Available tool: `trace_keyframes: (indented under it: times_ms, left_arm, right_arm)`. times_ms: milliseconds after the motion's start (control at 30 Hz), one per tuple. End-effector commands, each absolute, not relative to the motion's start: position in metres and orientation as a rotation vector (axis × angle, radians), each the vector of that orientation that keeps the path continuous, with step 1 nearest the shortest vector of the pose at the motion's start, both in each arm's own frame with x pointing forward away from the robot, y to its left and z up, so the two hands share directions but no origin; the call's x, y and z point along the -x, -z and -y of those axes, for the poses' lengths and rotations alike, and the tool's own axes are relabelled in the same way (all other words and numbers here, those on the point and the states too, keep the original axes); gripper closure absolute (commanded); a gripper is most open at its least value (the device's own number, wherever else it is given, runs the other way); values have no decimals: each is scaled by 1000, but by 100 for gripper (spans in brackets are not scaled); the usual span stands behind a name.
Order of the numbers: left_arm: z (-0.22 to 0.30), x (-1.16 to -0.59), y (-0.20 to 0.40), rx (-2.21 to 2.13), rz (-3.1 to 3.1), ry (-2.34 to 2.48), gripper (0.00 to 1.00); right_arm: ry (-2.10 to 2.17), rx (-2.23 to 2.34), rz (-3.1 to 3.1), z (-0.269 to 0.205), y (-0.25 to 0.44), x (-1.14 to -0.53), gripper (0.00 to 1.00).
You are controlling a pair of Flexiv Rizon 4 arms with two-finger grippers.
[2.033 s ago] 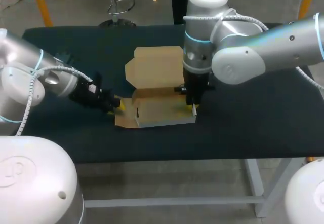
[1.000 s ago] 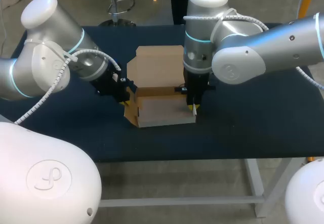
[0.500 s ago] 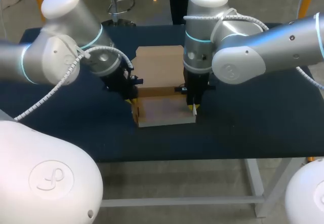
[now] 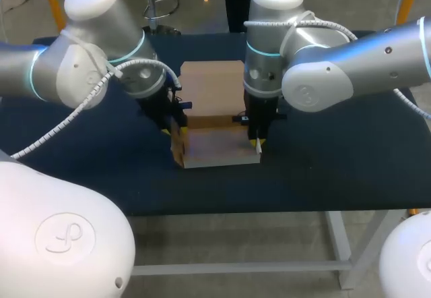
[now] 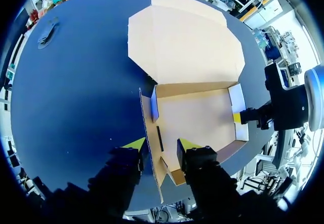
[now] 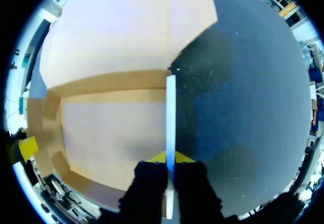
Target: Assemble the packaging by folding the flat box into shape, placing the metal phone stand inside, and closing the box properly
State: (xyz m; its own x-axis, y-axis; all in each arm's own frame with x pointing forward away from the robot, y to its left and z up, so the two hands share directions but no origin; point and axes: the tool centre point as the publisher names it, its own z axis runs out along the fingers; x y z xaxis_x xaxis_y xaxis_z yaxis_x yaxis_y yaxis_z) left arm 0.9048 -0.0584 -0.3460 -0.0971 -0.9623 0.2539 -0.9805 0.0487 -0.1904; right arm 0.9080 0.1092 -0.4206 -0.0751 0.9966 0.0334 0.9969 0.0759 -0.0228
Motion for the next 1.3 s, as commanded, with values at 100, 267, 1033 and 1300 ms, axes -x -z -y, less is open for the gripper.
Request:
trace_keyframes:
  times_ms: [100,267,1033,1300]
  left_arm:
    - [37,-895,337,-2017,2181,-633,56]
    - [20,-896,332,-1995,2143,-712,53]
    - [-31,-893,354,-1865,1954,-919,67]
    - [-34,-893,371,-1789,1896,-941,67]
  right_arm:
    - [3,2106,2274,-110,421,-909,100]
    - [3,2106,2274,-110,421,-909,100]
    - [3,2106,2274,-110,421,-909,100]
    - [3,2106,2274,-110,421,-909,100]
